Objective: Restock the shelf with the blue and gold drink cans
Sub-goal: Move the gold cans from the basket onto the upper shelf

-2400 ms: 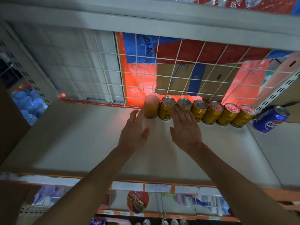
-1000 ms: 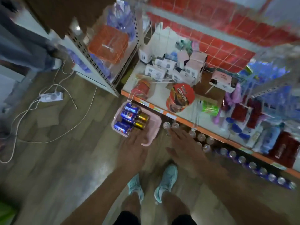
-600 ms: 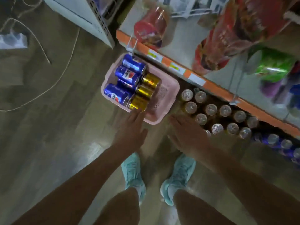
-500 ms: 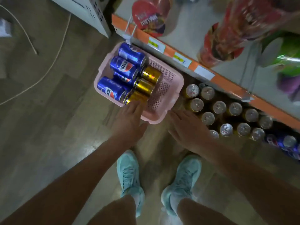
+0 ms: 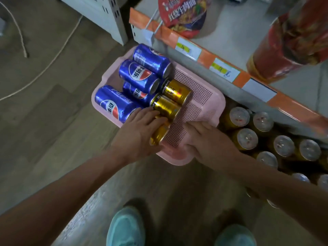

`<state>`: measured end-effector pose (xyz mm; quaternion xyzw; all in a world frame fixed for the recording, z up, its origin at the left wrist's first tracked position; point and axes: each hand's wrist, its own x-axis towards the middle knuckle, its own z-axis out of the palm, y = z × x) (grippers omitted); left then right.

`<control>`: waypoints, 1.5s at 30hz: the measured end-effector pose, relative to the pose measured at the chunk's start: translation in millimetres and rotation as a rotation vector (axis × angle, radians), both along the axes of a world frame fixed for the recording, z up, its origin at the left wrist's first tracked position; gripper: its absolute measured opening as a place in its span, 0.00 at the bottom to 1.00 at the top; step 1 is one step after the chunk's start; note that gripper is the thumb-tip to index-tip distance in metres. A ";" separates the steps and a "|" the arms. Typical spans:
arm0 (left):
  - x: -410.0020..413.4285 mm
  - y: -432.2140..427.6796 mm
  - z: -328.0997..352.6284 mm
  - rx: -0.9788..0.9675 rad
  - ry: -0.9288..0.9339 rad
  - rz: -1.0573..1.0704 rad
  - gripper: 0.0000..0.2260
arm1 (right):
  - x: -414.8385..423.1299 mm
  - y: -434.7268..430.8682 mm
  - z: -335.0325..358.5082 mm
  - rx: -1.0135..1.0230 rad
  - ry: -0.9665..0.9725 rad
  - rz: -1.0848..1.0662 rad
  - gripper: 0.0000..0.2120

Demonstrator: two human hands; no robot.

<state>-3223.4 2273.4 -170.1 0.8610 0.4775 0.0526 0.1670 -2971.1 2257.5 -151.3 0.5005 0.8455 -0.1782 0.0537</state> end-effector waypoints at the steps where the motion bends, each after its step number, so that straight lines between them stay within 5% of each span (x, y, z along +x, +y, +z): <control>1: -1.5 2.4 -0.8 -0.001 -0.002 -0.015 0.37 | -0.8 5.7 -1.9 0.015 0.004 -0.001 0.31; 11: -0.9 -0.9 20.0 -0.026 -0.142 -0.009 0.34 | -17.6 17.4 2.3 0.026 0.063 -0.034 0.29; 15: -1.1 -13.9 30.0 0.101 -0.242 0.045 0.35 | -24.5 13.5 -6.3 0.038 0.069 0.011 0.24; 22: -25.3 -37.3 27.8 0.171 -0.169 0.046 0.35 | -38.7 22.6 -6.8 0.126 -0.030 0.170 0.32; 36: -30.3 -46.3 29.2 0.004 -0.165 0.180 0.35 | -79.7 40.0 -30.2 0.223 -0.295 0.341 0.32; 45: -23.4 -47.6 29.9 -0.003 -0.138 0.233 0.37 | -70.6 41.9 -40.2 0.224 -0.233 0.381 0.38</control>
